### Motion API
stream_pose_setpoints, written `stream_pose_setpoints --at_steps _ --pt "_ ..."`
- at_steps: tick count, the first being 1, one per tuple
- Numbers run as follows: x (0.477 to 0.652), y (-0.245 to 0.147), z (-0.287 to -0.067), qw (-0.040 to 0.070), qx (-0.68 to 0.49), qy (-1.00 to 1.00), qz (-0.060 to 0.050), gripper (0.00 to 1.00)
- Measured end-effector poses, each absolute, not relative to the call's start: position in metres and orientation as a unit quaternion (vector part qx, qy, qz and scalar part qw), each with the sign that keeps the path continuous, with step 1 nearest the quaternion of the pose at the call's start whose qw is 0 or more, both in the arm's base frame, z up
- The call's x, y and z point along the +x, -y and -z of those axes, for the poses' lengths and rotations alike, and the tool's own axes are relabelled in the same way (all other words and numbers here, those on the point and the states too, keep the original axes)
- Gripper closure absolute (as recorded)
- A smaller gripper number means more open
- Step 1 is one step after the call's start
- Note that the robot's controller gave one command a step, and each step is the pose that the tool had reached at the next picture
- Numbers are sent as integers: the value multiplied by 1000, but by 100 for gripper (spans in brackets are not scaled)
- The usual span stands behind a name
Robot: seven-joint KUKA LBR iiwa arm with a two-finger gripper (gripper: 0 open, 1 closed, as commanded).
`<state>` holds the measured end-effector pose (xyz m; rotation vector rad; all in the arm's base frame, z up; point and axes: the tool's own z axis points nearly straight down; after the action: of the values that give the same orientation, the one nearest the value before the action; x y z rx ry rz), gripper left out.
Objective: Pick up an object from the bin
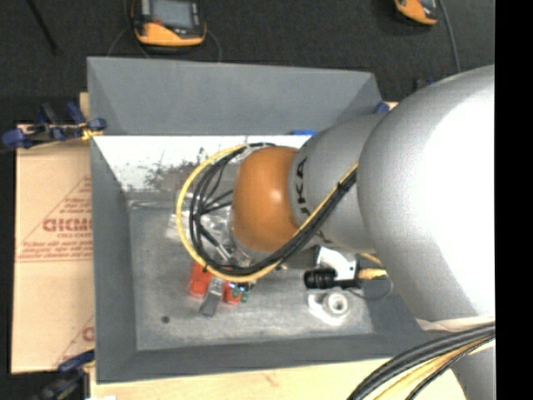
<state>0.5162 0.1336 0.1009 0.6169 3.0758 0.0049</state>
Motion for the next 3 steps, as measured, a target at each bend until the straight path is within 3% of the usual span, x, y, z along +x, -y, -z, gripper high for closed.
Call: stream_pose_setpoints --at_steps 1,2,3 --pt "537 -103 -109 2 298 -954 0 0" --pt "527 -110 -71 -2 376 -927 -1 0" --pt "528 -110 -71 -1 375 -927 -1 0"
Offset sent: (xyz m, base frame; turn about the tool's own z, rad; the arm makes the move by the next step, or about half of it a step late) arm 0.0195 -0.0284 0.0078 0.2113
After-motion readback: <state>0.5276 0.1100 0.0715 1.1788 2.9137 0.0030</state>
